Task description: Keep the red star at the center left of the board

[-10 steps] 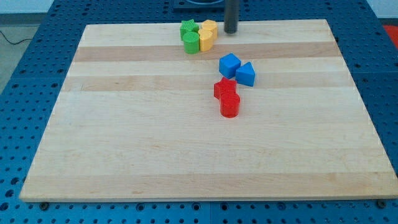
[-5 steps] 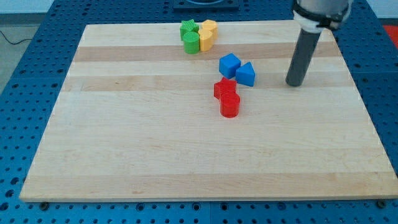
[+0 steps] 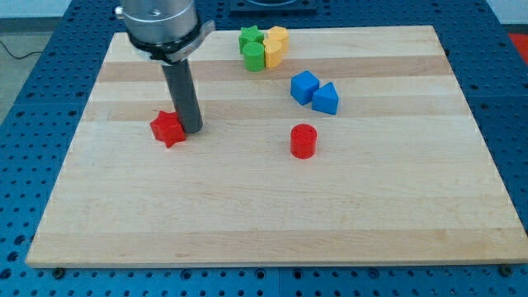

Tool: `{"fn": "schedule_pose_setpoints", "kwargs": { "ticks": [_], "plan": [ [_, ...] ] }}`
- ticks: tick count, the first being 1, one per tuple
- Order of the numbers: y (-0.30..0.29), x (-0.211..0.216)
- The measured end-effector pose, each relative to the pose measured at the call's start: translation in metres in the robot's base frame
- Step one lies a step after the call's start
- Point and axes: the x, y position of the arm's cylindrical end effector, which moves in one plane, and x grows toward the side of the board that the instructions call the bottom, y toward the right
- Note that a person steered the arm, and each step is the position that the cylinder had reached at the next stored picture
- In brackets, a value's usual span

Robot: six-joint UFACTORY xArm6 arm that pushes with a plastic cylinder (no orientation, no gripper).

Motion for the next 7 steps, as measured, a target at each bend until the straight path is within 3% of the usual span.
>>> {"fn": "schedule_pose_setpoints", "kwargs": {
  "ticks": [2, 4, 7],
  "plan": [
    [-0.026, 0.033],
    [-0.101, 0.003],
    [-0.020, -0.002]
  ]
}}
